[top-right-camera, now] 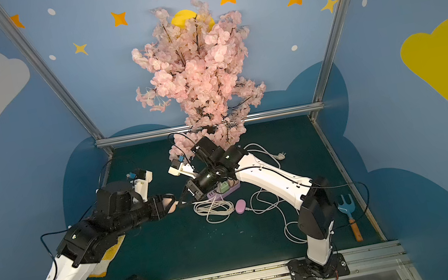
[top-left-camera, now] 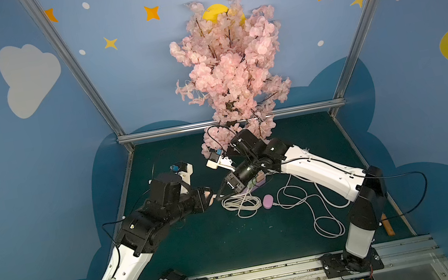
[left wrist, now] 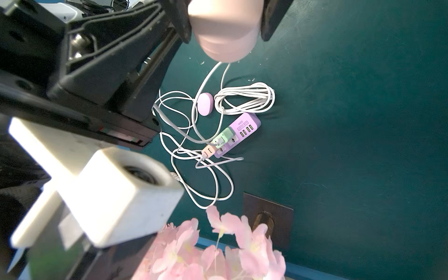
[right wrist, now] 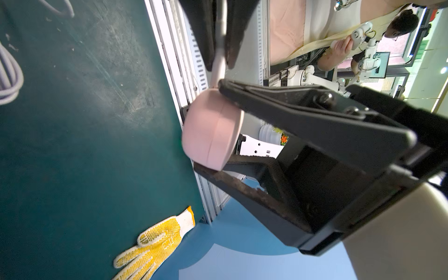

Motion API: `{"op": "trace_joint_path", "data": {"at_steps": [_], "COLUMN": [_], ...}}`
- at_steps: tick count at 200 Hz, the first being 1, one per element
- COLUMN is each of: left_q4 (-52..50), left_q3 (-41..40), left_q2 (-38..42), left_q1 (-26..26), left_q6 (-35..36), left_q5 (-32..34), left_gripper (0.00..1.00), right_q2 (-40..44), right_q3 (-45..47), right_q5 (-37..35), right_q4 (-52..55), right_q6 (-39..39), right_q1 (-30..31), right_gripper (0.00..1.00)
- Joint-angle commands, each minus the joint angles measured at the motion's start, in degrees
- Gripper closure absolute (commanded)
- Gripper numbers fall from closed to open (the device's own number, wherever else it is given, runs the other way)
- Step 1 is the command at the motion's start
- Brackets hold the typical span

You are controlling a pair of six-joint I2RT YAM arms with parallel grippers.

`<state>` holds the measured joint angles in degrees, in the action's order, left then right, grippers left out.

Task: Charge the bluetooth headset
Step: Adjust the charging cable for the bluetooth headset, then place the bluetooth headset at the center of the board.

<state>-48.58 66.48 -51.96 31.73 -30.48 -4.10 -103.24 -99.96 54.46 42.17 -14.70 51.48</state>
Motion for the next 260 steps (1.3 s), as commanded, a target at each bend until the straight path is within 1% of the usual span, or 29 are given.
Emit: {"op": "trace_joint_path", "data": {"at_steps": [1, 19, 39, 50, 61, 81, 86, 88, 93, 103, 116, 136, 149, 168, 189, 218, 260], "left_q4": [18.07, 17.99, 19.10, 19.71, 20.26, 20.67, 20.22, 19.98, 19.01, 16.77, 13.25, 6.27, 3.58, 1.88, 1.26, 1.29, 0.37], "left_q3": [2.91, 3.30, 3.22, 3.22, 3.14, 3.30, 3.38, 3.44, 3.55, 3.57, 3.20, 1.56, -0.28, -2.57, -4.50, -6.71, -10.86], "left_q2": [-1.77, -1.96, -1.83, -1.78, -1.80, -2.01, -2.07, -2.02, -2.02, -2.21, -2.38, -3.21, -3.74, -4.62, -5.33, -5.65, -8.98], "left_q1": [5.84, 6.57, 6.67, 6.73, 6.67, 6.60, 6.67, 6.68, 6.73, 6.68, 6.60, 6.64, 6.50, 6.33, 6.12, 5.83, 5.32], "left_q6": [-3.18, -3.12, -3.51, -3.88, -4.08, -4.38, -4.26, -4.15, -3.66, -2.53, -0.59, 2.47, 3.36, 3.81, 3.59, 3.33, 0.73], "left_q5": [-30.41, -30.01, -29.47, -29.09, -28.85, -29.30, -29.03, -28.84, -28.11, -25.98, -22.38, -13.08, -6.72, -0.83, 3.48, 6.52, 12.94], "left_gripper": [0.97, 0.97, 0.97, 0.97, 0.97, 0.97, 0.97, 0.97, 0.97, 0.97, 0.96, 0.97, 0.97, 0.97, 0.96, 0.96, 0.97], "right_q2": [-4.76, -5.16, -4.39, -3.70, -3.37, -3.65, -3.63, -3.57, -3.40, -2.78, -1.48, 1.61, 3.82, 7.13, 11.60, 19.08, 31.60], "right_q3": [-3.80, -4.12, -2.72, -1.02, 0.76, 1.35, 1.46, 1.56, 1.88, 2.75, 4.31, 7.23, 8.69, 10.46, 13.90, 19.95, 28.03], "right_q5": [-0.56, -1.42, -5.44, -7.24, -7.43, -7.86, -7.92, -7.96, -7.90, -8.04, -8.05, -8.27, -9.03, -10.64, -13.59, -19.46, -30.46], "right_q4": [-14.14, -14.78, -16.95, -20.23, -23.70, -24.53, -24.61, -24.67, -24.90, -25.56, -26.64, -28.11, -27.33, -25.10, -23.80, -23.13, -22.73], "right_q6": [3.97, 3.41, 2.63, 1.13, -0.91, -2.06, -2.15, -2.24, -2.41, -2.78, -3.82, -5.22, -4.89, -3.58, -2.70, -1.78, 1.03], "right_q1": [5.29, 5.47, 6.04, 6.37, 6.46, 6.36, 6.30, 6.27, 6.13, 5.78, 5.02, 3.52, 2.78, 2.15, 1.41, -0.77, -3.53], "right_gripper": [1.00, 1.00, 1.00, 1.00, 1.00, 1.00, 0.95, 0.90, 0.82, 0.74, 0.67, 0.63, 0.60, 0.57, 0.52, 0.45, 0.40]}}
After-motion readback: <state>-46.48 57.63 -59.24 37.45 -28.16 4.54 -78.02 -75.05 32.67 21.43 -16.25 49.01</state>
